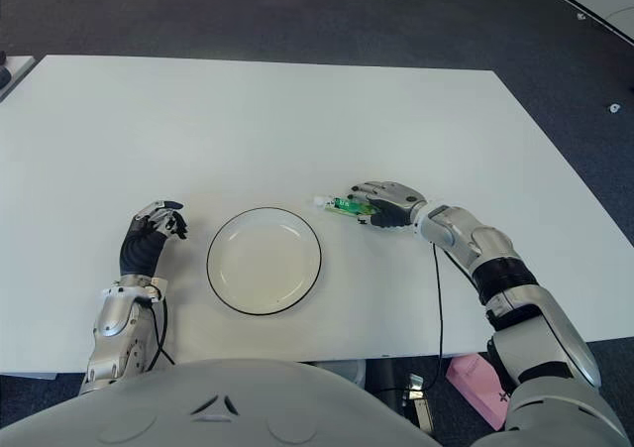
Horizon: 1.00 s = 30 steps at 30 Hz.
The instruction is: Put the toothpaste on the table into the plate.
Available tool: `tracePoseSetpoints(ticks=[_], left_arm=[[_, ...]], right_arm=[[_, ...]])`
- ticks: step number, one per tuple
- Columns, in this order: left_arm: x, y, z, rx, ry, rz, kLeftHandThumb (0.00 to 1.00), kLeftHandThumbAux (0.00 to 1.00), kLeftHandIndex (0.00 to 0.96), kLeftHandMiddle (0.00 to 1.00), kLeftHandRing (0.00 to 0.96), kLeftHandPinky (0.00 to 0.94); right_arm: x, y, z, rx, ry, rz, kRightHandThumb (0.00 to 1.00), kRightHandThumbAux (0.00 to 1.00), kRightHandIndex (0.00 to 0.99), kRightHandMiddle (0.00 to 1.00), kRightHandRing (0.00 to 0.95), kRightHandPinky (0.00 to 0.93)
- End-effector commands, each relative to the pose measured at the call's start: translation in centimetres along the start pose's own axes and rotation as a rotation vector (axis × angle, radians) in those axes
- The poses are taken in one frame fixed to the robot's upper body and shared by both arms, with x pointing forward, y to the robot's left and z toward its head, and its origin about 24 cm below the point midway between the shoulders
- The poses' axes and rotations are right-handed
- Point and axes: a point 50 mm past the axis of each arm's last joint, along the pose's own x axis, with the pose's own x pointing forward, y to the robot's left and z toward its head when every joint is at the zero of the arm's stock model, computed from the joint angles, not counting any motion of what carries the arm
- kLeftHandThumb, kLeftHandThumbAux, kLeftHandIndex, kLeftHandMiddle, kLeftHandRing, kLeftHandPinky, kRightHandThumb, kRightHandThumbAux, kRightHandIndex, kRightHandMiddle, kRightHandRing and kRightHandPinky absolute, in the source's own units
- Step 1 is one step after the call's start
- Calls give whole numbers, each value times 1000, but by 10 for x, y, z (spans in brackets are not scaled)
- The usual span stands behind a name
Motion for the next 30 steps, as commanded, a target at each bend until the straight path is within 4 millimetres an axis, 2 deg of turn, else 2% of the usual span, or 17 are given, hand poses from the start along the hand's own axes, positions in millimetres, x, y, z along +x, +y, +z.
tracePoseSetpoints(ticks=[1,9,14,20,23,30], left_arm=[[-2,1,-2,-2,13,-4,710,715,439,645,637,627],[-5,1,-3,-5,16,1,711,715,440,644,634,627],[-7,1,-3,-7,16,6,710,714,440,641,630,618],[-10,3,-3,-7,21,8,710,714,440,640,626,614],[-11,4,-2,-7,21,9,710,714,440,640,626,616],[-12,5,-3,-4,23,16,711,714,439,638,625,614]], right_arm=[[-2,57,10,29,12,210,587,94,0,0,0,0],[10,67,23,97,35,145,586,105,0,0,0,0],[14,71,36,190,90,13,594,130,0,0,0,0],[15,76,45,290,157,-114,598,207,0,0,0,0],[16,80,50,335,200,-181,603,278,0,0,0,0],[17,106,74,345,237,-230,588,388,15,0,0,0]])
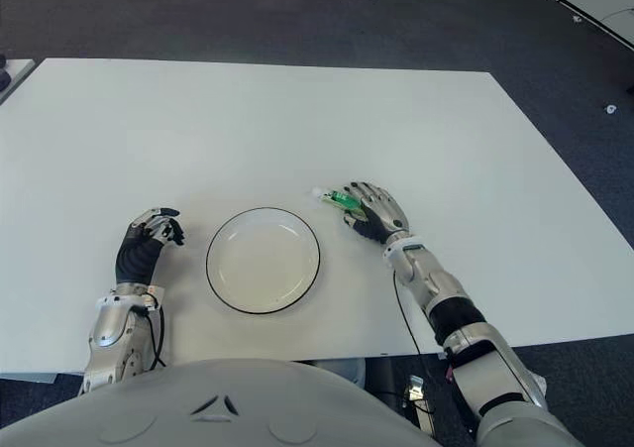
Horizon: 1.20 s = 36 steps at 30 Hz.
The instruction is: Put the toothpaste on the table into the plate.
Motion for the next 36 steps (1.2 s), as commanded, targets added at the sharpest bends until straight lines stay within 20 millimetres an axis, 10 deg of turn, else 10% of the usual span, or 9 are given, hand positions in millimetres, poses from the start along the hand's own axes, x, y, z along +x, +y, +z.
tracePoseSetpoints(ticks=[1,36], left_arm=[[-1,1,-1,-7,8,-2,711,714,439,638,625,613],[-2,1,0,9,8,22,710,715,440,638,623,607]], right_arm=[[-37,68,15,11,58,183,585,397,20,0,0,0],[-50,75,30,-7,129,145,640,495,117,53,76,235]])
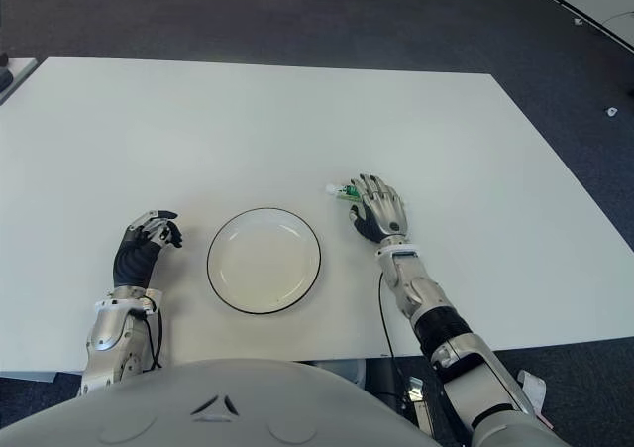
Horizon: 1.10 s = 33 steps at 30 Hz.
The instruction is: Put the toothpaste on the table into the plate.
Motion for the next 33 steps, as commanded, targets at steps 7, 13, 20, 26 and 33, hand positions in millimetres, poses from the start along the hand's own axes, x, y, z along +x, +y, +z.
tracePoseSetpoints(ticks=[7,13,20,26,33], left_arm=[[1,0,0,5,2,10,709,715,439,636,622,605],[2,1,0,10,2,10,708,716,439,636,621,607],[3,0,0,3,7,13,709,715,440,638,622,608],[3,1,0,-3,3,11,710,714,440,637,619,604],[4,1,0,-3,3,9,711,714,440,638,621,611]], right_arm=[[-57,63,21,140,-10,252,777,508,205,163,266,400],[-54,60,22,221,-27,236,966,669,280,299,360,462],[-51,54,21,282,-36,196,997,698,366,421,375,474],[-47,50,18,298,-44,164,999,680,380,394,450,501],[-43,45,15,310,-65,112,1000,672,394,410,480,480]])
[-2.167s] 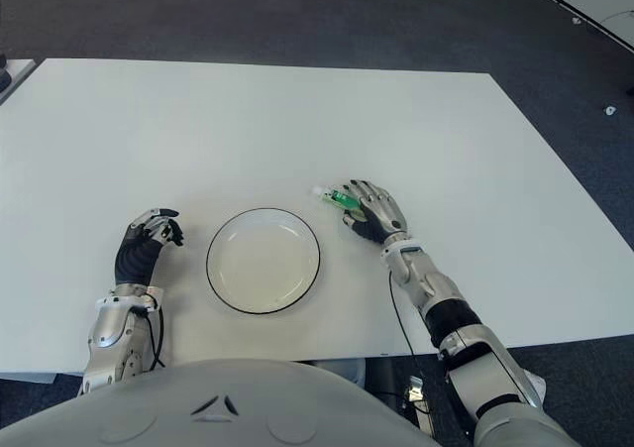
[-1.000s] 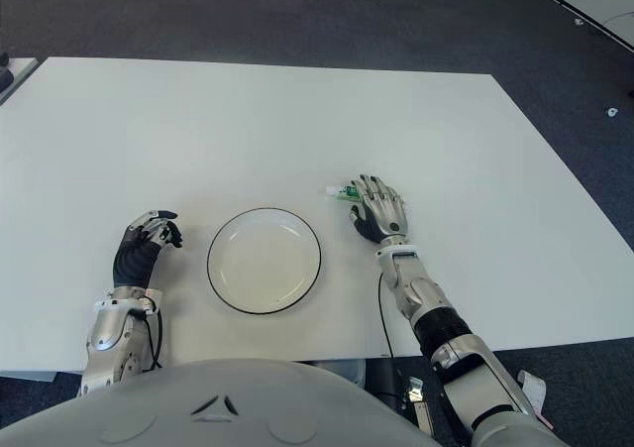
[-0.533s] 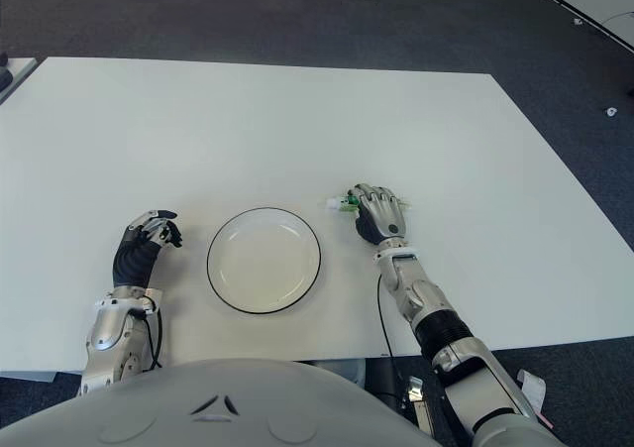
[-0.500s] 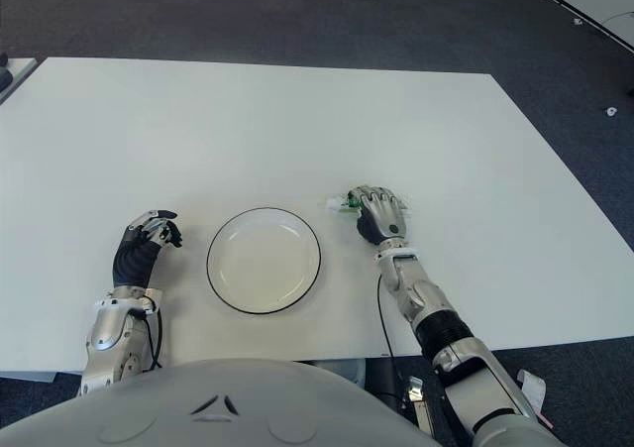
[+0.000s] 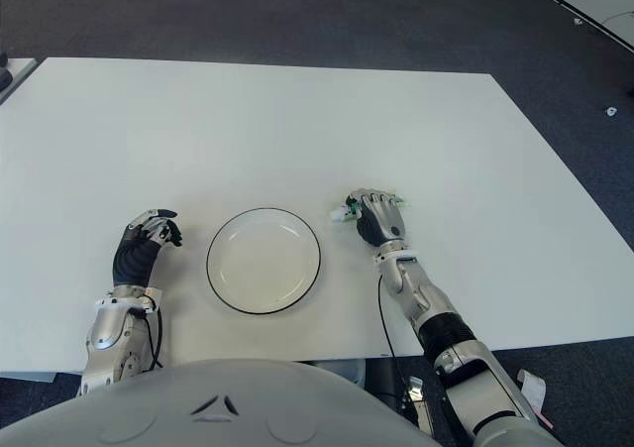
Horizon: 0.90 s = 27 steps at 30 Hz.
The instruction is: Put the toothpaste on the table into the plate.
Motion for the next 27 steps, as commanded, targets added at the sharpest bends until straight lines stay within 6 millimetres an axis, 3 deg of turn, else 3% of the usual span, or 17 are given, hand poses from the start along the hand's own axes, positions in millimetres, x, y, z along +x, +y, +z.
tracePoseSetpoints(ticks=[1,27], left_arm=[[3,0,-1,-4,9,8,712,713,440,639,621,612],[3,-1,0,-20,6,18,711,714,440,642,626,615]], right_arm=[[-37,45,3,74,59,170,1000,671,393,412,482,481],[-12,16,-6,66,50,81,1000,672,423,396,461,485]])
